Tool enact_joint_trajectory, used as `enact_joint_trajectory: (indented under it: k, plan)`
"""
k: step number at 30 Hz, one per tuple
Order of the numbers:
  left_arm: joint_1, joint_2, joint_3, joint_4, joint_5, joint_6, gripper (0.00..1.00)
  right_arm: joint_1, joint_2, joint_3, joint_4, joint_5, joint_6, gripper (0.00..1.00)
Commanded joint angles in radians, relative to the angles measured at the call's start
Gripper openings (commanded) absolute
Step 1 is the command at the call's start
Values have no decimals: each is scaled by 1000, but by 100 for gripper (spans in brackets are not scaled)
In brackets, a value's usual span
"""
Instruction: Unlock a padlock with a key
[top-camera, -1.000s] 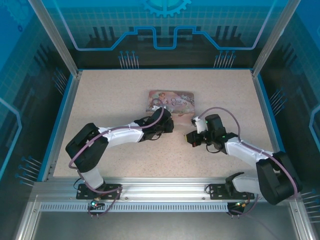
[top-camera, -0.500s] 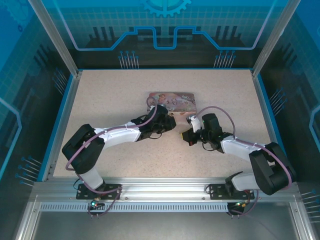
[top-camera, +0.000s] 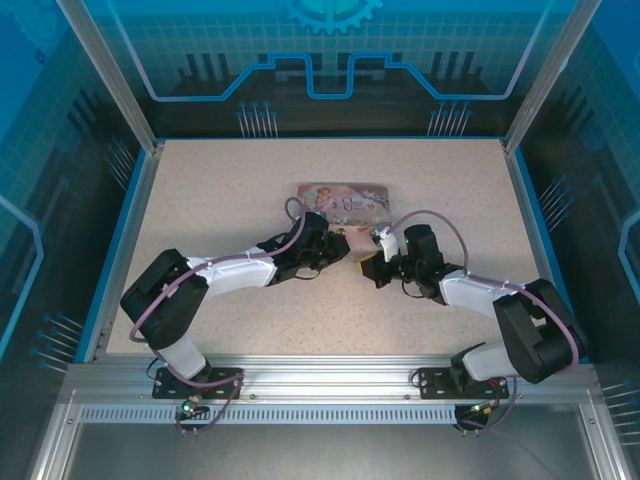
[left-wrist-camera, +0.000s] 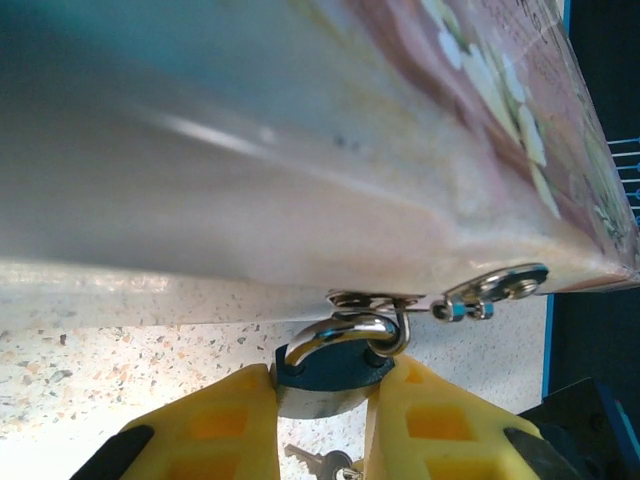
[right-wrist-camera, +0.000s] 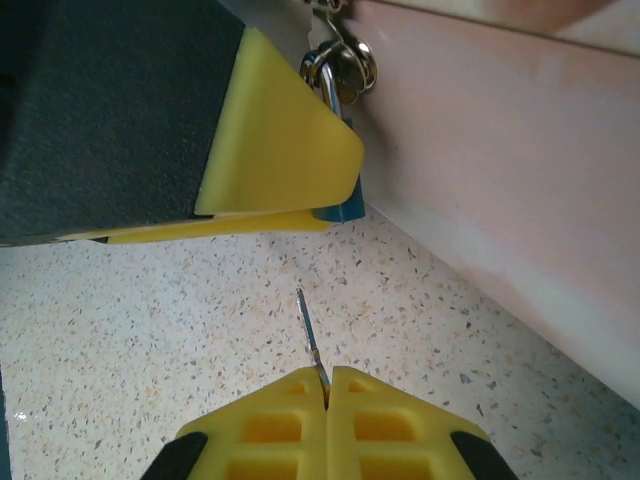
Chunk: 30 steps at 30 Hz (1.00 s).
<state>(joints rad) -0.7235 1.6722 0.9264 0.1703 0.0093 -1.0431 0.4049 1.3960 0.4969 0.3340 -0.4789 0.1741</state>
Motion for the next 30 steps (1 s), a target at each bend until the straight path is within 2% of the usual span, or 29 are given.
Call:
enact_joint_trajectory:
  k: [1,4,16,30]
  plan:
    - [9,-45,-9,87,40,-39,4,-8,28,18,41,-21,-19,0]
    - [8,-47,-7,87,42,-41,6,-8,48,25,47,-24,-18,0]
    - [7,-57,-18,101,53,-66,4,-26,70,15,137,-47,-5,0]
    - [13,-58,-44,156,73,-136,2,-44,60,-1,119,-52,-28,0]
